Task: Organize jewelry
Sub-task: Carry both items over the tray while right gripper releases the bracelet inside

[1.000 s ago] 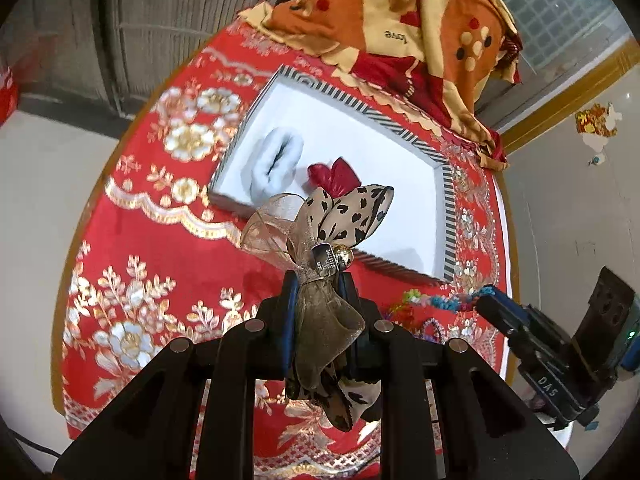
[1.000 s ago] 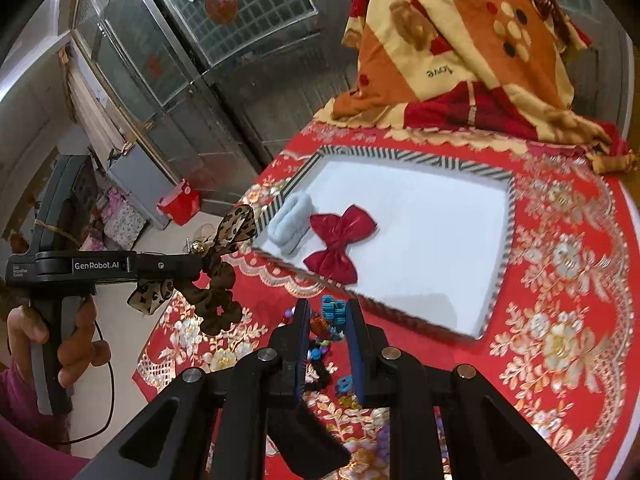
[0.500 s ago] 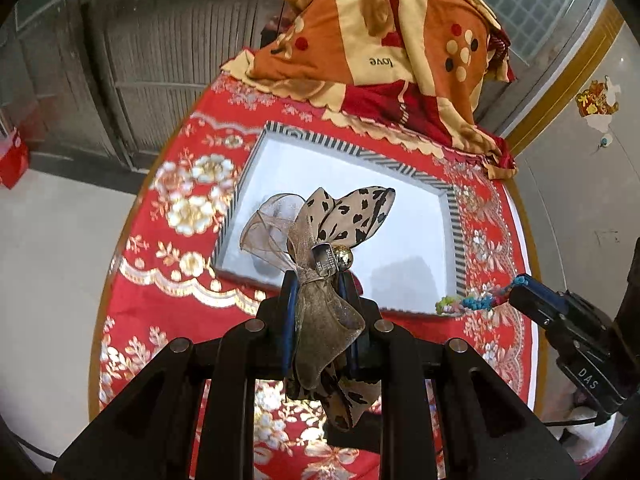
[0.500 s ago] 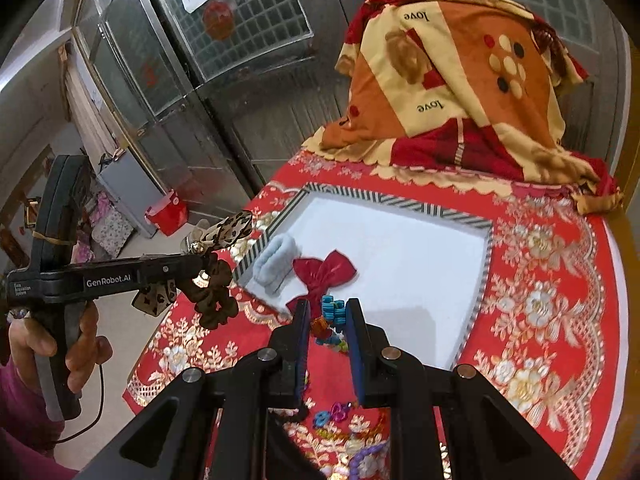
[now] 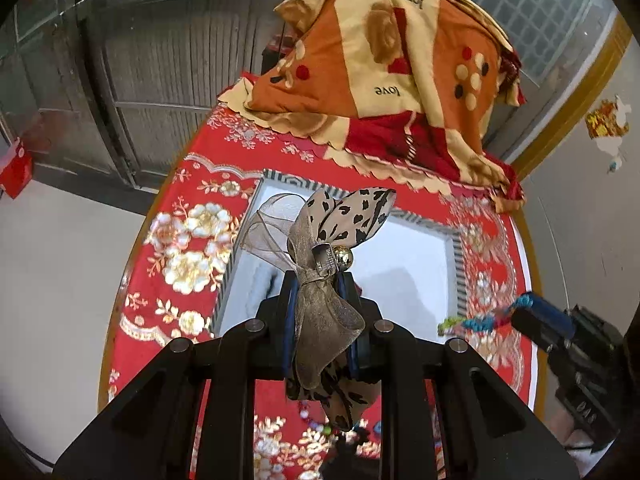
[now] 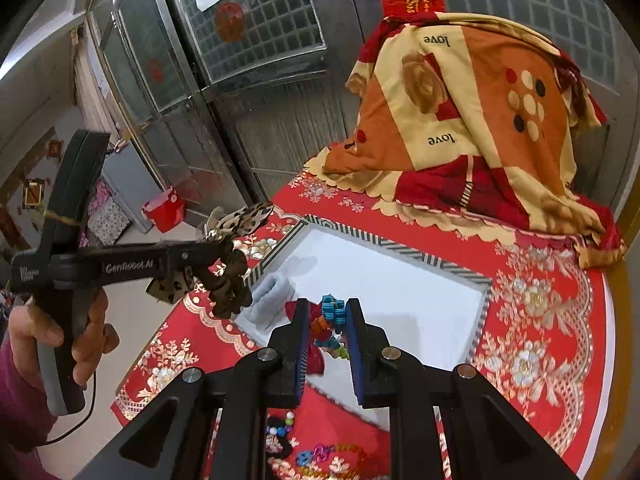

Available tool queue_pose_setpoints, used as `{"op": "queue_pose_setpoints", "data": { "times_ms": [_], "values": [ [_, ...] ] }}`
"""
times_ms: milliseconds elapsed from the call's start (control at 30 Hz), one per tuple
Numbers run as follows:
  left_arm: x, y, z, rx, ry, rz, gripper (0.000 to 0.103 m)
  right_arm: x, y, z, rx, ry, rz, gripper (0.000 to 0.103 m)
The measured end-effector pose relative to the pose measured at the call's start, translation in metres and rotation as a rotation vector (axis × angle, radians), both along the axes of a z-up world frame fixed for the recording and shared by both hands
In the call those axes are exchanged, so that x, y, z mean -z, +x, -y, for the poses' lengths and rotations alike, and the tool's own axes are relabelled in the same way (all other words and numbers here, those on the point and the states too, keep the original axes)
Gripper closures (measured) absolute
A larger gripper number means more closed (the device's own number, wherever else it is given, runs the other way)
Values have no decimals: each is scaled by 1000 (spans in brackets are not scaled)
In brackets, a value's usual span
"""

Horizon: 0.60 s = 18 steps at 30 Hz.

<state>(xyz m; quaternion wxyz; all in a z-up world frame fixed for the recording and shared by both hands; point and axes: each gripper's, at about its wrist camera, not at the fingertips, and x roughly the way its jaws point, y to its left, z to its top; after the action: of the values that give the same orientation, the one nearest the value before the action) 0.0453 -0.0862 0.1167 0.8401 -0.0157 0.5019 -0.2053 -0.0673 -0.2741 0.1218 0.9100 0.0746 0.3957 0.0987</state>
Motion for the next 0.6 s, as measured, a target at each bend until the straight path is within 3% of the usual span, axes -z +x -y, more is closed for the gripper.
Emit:
{"op": "queue_pose_setpoints", "data": {
  "times_ms": [267,600],
  "values": [
    [16,40,16,-29,10,-33,85,23,45,-4,-25,22,-40,86],
    [69,88,30,-82,11,-134,85,71,112,-7,-56,91,-129,86]
  ]
}}
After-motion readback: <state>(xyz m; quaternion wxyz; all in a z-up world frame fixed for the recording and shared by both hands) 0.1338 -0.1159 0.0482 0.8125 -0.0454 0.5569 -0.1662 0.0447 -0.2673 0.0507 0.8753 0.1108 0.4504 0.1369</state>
